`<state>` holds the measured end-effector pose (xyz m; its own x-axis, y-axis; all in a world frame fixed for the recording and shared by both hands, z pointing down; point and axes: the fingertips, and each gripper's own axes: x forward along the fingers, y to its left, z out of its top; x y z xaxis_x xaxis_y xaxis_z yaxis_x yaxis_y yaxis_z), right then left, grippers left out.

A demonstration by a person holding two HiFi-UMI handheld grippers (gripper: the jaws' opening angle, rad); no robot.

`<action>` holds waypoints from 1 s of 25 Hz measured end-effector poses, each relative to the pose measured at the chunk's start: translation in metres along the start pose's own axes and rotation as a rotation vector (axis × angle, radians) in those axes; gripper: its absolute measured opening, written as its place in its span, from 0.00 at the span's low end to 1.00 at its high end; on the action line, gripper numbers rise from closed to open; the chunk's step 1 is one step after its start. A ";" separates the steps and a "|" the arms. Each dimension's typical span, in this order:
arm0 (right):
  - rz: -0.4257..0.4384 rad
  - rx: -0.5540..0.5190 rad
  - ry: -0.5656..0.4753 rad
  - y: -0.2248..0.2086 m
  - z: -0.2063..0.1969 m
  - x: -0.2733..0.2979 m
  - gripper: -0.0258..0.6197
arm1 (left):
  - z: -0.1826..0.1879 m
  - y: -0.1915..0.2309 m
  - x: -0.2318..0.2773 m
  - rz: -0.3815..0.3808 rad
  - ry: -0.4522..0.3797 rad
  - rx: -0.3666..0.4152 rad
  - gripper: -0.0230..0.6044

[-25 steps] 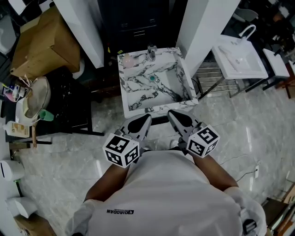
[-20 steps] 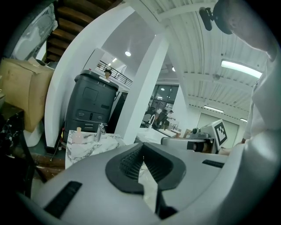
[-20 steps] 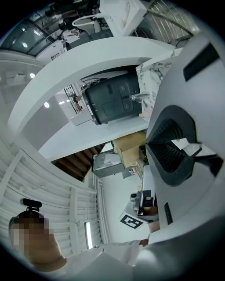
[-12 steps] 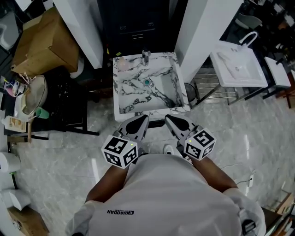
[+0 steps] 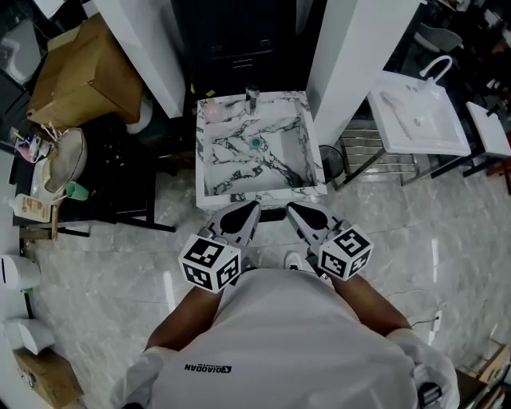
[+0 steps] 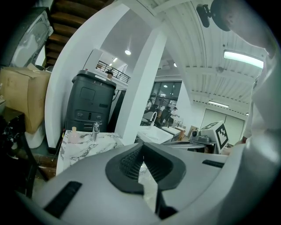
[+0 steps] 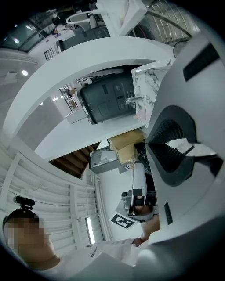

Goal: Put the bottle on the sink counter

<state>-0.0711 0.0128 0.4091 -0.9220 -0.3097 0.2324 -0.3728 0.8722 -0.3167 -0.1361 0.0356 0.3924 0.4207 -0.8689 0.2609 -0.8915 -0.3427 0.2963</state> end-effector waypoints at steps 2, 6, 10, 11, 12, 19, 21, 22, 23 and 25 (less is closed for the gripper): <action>0.003 0.005 -0.002 0.000 0.000 -0.001 0.10 | 0.000 -0.001 0.000 0.004 0.001 0.000 0.06; 0.003 0.009 -0.004 0.002 -0.002 -0.003 0.10 | -0.001 -0.003 -0.002 0.004 0.004 0.001 0.06; -0.001 0.009 -0.004 0.001 -0.004 -0.006 0.10 | -0.003 -0.005 -0.002 0.002 0.005 0.001 0.06; -0.002 0.010 -0.004 0.001 -0.004 -0.006 0.10 | -0.003 -0.005 -0.002 0.002 0.003 0.001 0.06; -0.002 0.012 -0.003 0.001 -0.003 -0.007 0.10 | -0.002 -0.005 -0.002 0.000 0.003 0.000 0.06; -0.009 0.022 -0.004 0.001 -0.005 -0.008 0.10 | -0.005 -0.007 -0.002 -0.007 0.006 -0.003 0.06; -0.012 0.023 -0.005 0.001 -0.006 -0.008 0.10 | -0.004 -0.006 -0.002 -0.007 0.005 -0.002 0.06; -0.012 0.024 -0.005 0.001 -0.006 -0.007 0.10 | -0.004 -0.006 -0.002 -0.007 0.005 -0.001 0.06; -0.013 0.024 -0.005 0.001 -0.006 -0.007 0.10 | -0.004 -0.006 -0.001 -0.008 0.005 -0.001 0.06; -0.014 0.024 -0.007 0.001 -0.007 -0.007 0.10 | -0.004 -0.006 -0.001 -0.009 0.006 0.000 0.06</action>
<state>-0.0642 0.0185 0.4131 -0.9173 -0.3246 0.2307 -0.3882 0.8583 -0.3355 -0.1306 0.0400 0.3943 0.4300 -0.8636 0.2635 -0.8876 -0.3509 0.2984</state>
